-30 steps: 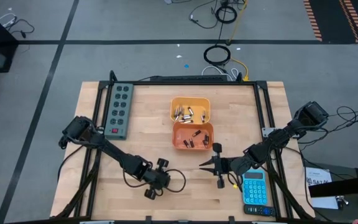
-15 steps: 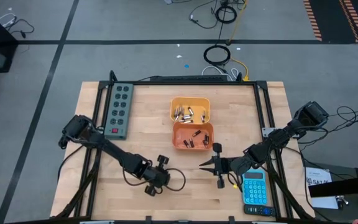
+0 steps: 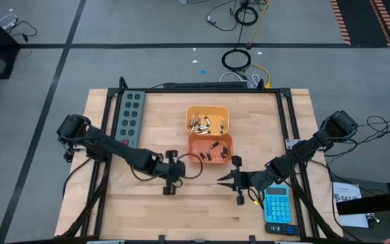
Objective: Sort batteries
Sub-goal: Put the silver battery into the yellow bin, then return to Home Position
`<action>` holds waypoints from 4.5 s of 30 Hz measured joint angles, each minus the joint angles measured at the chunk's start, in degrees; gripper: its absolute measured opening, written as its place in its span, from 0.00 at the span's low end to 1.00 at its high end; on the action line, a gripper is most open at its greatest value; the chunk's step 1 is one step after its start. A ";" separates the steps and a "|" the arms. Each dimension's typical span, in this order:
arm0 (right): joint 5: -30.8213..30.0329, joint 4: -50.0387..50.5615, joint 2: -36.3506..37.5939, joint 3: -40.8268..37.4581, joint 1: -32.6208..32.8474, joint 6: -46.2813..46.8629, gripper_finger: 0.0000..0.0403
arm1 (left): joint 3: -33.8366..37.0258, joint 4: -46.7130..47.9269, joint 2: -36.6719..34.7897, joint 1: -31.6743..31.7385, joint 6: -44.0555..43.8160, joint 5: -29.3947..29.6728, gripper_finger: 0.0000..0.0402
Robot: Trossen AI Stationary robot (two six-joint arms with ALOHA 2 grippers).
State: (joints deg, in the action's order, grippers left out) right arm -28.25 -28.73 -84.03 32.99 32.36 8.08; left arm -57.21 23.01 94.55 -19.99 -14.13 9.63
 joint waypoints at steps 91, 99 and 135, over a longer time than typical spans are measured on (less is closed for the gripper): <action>-0.22 0.26 0.00 0.00 -0.55 -0.88 0.11 | -4.00 -3.40 -2.49 21.28 52.74 18.30 0.05; -0.17 1.14 0.00 0.00 -0.55 -1.29 0.11 | -4.02 -21.26 0.01 29.63 58.13 8.70 0.19; 13.77 -24.48 29.42 -23.91 -21.19 -5.37 0.00 | 24.67 -29.69 -32.53 7.62 23.16 24.63 0.41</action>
State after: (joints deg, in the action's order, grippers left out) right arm -14.48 -53.21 -54.61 9.08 11.17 2.71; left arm -32.54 -6.69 62.02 -12.37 9.03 34.26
